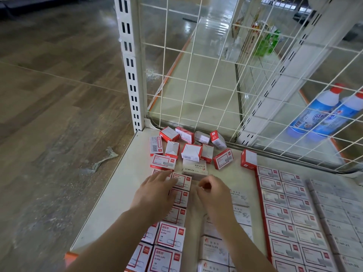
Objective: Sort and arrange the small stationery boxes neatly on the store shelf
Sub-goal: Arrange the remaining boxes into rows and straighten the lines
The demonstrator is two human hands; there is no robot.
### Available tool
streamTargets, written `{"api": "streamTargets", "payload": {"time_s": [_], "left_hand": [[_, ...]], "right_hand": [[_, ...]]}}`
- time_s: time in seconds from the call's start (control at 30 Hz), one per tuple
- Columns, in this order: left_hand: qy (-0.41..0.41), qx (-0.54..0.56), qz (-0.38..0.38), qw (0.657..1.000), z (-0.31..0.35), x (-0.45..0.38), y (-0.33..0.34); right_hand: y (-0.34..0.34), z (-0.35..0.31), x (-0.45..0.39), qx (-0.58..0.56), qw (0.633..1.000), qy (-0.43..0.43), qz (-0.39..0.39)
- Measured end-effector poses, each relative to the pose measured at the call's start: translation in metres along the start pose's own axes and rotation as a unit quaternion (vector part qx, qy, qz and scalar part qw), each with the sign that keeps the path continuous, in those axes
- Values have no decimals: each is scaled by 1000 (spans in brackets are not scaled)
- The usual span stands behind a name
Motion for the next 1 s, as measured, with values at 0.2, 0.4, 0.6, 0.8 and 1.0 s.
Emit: {"api": "streamTargets", "payload": {"time_s": [0.2, 0.4, 0.6, 0.8, 1.0], "left_hand": [[24, -27, -50, 998, 11, -7, 6], [11, -27, -78, 997, 13, -10, 6], [-7, 17, -62, 998, 14, -8, 6], [-57, 135, 58, 987, 16, -3, -3], [-40, 267, 116, 956, 28, -2, -8]], "right_hand": [[-15, 0, -14, -24, 999, -22, 39], [-7, 2, -29, 29, 1000, 8, 7], [-19, -4, -23, -9, 999, -27, 38], [-51, 3, -13, -48, 998, -21, 38], [-66, 1, 18, -121, 990, -1, -68]]}}
Point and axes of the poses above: each hand's wrist, its own x-axis away from the middle knuckle, its own y-axis out of the palm, z = x × y, the point moved 7 cm from there along -x, towards the middle knuckle, and after that the axes turned 15 degrees about y, right-handed, at the moved point
